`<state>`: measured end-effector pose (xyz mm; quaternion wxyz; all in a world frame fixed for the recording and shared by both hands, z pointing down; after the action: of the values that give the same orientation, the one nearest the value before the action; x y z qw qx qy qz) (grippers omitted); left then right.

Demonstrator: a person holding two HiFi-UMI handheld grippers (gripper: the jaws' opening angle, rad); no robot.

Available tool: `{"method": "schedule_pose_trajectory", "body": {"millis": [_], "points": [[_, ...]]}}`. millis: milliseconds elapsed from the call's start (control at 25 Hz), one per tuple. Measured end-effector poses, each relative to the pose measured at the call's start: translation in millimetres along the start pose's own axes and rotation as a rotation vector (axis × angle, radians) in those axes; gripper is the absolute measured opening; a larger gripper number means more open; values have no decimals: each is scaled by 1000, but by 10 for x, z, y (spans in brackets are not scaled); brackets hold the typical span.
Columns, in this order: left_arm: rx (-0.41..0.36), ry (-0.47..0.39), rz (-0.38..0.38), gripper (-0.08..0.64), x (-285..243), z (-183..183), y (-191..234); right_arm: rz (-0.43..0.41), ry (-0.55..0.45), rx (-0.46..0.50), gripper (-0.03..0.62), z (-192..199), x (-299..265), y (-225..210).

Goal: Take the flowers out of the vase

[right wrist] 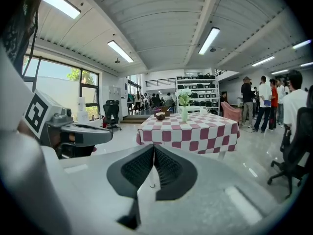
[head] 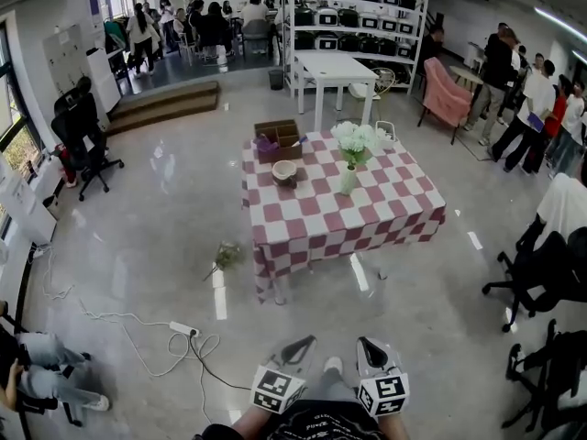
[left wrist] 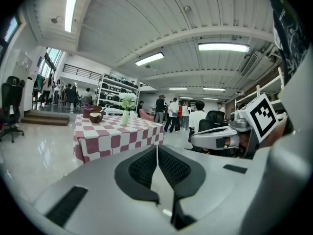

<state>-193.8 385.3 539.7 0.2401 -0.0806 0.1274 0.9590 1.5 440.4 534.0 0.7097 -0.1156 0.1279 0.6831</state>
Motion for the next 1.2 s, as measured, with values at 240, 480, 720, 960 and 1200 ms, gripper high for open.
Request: {"method": "schedule_pose_trajectory", "body": {"millis": [240,480,720,960,1200], "points": [[0,9,22,15,-374,-115,148,18,15,-1,8,-84,-260,-249],[-3,14,55,16,-779,-233,273,24,18,-6,8,-158,-479,-497],[-16,21,70,15,-1135,-349,342,23,19,-19,7,-226,-689,-758],[-3,7,54,15,-1470,-423,408,9,11,1,8,-326,-895,-1058],[-6,-4,20,15,-1796,-522,463,-15,1,15,7,-409,-1118,-1380]]}}
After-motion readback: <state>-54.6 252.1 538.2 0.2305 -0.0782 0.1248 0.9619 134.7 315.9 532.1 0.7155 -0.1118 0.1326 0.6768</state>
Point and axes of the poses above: the fingertips, and each gripper's own axes: x backward along the fingers, y to its left, z out of its underside, the point moved 9 cm from there along x, backward along the fingers, and after that the axes turned 12 degrees about z, right-handed, at the moved point
